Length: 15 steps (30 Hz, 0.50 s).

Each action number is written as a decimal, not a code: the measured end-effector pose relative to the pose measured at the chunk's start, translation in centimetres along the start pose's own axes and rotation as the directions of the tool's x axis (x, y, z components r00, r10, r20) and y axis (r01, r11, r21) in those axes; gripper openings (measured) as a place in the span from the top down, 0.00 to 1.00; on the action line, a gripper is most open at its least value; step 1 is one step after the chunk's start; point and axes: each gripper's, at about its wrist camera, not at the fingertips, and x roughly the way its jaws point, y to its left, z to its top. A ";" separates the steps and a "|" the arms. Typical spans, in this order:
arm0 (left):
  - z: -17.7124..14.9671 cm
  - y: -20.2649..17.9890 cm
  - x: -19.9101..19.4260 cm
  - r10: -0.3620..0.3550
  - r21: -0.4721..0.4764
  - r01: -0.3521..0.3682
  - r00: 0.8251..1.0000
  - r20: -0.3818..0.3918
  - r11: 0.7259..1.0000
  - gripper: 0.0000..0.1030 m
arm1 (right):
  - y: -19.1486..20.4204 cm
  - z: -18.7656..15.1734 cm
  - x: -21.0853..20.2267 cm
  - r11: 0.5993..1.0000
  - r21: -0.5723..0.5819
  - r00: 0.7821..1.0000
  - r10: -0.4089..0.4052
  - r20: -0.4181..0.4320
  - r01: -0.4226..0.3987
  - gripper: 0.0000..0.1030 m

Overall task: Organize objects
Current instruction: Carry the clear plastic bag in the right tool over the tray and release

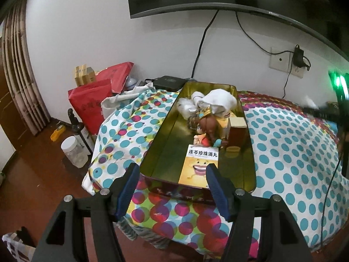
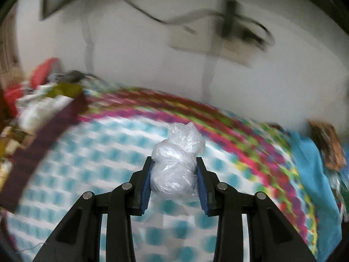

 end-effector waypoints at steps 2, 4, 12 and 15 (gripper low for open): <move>-0.1 -0.2 -0.2 0.023 0.016 -0.023 1.000 0.002 1.000 0.37 | 3.3 1.1 -1.1 0.997 -0.031 0.998 0.067 0.022 -0.066 0.66; -0.2 -0.1 -0.5 0.036 0.029 -0.036 0.999 0.006 0.999 0.37 | 6.8 2.1 -2.0 0.988 -0.054 0.989 0.148 0.029 -0.146 0.66; -0.4 2.0 -0.8 0.056 -0.003 -0.056 0.998 -0.012 0.998 0.37 | 17.0 4.7 -2.9 0.939 -0.120 0.946 0.324 -0.007 -0.322 0.65; -0.5 3.0 -0.6 0.057 -0.033 -0.058 0.998 -0.017 0.998 0.37 | 19.6 4.9 -2.3 0.922 -0.146 0.934 0.353 -0.057 -0.358 0.65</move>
